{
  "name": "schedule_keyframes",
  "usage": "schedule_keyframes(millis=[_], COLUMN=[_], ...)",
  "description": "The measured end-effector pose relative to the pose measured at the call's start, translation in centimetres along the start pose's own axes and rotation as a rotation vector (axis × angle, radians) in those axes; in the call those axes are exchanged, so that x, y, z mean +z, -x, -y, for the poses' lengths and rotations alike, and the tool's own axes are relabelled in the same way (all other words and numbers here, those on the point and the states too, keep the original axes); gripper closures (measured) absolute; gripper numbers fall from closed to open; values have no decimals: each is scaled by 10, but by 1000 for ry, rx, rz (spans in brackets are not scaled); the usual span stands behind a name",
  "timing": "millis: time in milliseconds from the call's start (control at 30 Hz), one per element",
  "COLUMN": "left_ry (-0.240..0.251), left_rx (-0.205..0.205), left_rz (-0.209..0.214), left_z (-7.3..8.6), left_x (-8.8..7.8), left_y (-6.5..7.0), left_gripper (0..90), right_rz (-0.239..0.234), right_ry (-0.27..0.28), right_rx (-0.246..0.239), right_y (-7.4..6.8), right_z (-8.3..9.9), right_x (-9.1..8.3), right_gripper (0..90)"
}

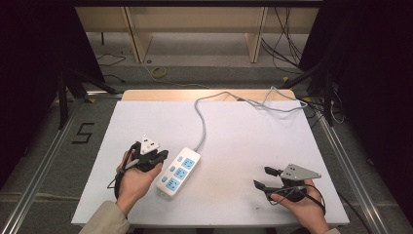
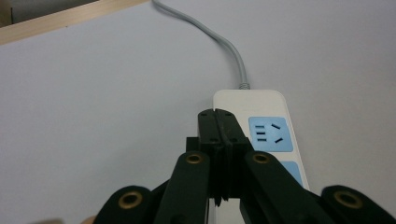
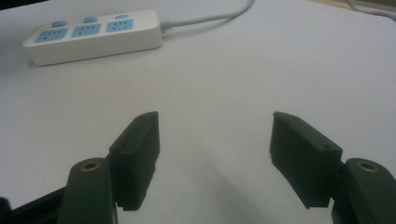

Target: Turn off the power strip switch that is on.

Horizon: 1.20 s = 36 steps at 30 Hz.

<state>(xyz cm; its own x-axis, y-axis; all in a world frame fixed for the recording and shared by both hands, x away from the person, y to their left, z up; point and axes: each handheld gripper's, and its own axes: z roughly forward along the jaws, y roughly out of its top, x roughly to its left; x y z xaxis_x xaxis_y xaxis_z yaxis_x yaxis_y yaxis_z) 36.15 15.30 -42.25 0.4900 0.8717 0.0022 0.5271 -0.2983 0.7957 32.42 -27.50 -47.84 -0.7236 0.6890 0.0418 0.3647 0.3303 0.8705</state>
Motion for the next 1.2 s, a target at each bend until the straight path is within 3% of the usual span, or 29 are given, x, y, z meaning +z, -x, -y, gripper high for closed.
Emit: schedule_keyframes(millis=[800, 1200], left_ry=[-28, -67], left_rx=[0, 8], left_rz=[23, 41], left_z=[-7, -17], left_x=[7, 16], left_y=[6, 12], left_gripper=[897, 897], right_rz=[-2, -1], right_ry=[-3, -1], right_rx=[-1, -1], right_y=[0, 1], right_z=[0, 0], right_x=[0, 0], right_gripper=[342, 343])
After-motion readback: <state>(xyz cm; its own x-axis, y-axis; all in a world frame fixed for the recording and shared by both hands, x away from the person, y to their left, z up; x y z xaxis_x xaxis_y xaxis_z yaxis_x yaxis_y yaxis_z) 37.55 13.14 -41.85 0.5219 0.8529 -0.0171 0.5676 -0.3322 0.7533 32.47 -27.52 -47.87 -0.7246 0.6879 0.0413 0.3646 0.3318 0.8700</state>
